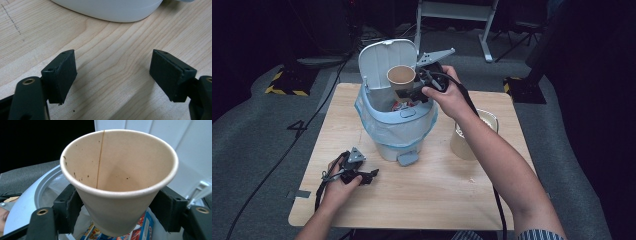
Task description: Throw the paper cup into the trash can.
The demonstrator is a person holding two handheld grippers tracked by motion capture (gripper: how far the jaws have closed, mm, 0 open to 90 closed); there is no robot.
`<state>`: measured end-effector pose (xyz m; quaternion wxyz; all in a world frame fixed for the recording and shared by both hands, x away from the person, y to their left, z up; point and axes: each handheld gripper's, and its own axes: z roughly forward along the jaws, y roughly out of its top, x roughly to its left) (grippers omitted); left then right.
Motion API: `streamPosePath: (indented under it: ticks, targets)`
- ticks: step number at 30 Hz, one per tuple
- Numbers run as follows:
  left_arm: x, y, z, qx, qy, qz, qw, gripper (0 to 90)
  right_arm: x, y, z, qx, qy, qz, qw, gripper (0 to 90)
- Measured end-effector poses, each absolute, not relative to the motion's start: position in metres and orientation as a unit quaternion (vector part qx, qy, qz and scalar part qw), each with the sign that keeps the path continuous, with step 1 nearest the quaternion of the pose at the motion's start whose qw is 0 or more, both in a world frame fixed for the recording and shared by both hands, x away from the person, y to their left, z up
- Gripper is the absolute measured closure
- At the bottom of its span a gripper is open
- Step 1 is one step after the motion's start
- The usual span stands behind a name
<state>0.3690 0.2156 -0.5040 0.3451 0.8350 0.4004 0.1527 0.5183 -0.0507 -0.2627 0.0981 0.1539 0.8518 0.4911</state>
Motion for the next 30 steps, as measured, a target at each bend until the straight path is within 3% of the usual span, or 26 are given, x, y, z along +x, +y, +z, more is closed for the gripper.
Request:
streamPosePath:
  ticks: [11, 13, 14, 16, 18, 20, 30]
  targets:
    - [0.369, 0.216, -0.504, 0.835, 0.400, 0.153, 0.345, 22.0, 0.520, -0.046, -0.267, 0.162, 0.862, 0.470, 0.100, 27.2]
    - [0.369, 0.216, -0.504, 0.836, 0.400, 0.153, 0.344, 21.9, 0.521, -0.045, -0.269, 0.156, 0.862, 0.471, 0.107, 13.2]
    - [0.369, 0.216, -0.504, 0.835, 0.400, 0.153, 0.345, 21.9, 0.519, -0.045, -0.269, 0.150, 0.857, 0.476, 0.127, 11.4]
    - [0.369, 0.216, -0.504, 0.835, 0.401, 0.153, 0.345, 21.9, 0.517, -0.045, -0.268, 0.146, 0.851, 0.485, 0.141, 19.7]
    - [0.369, 0.216, -0.504, 0.835, 0.400, 0.153, 0.345, 21.9, 0.515, -0.047, -0.265, 0.144, 0.846, 0.493, 0.143, 12.4]
    - [0.369, 0.216, -0.504, 0.835, 0.401, 0.153, 0.345, 21.9, 0.514, -0.049, -0.263, 0.139, 0.842, 0.500, 0.147, 17.8]
    - [0.369, 0.216, -0.504, 0.836, 0.399, 0.150, 0.345, 21.9, 0.501, -0.080, -0.253, 0.159, 0.833, 0.506, 0.155, 17.0]
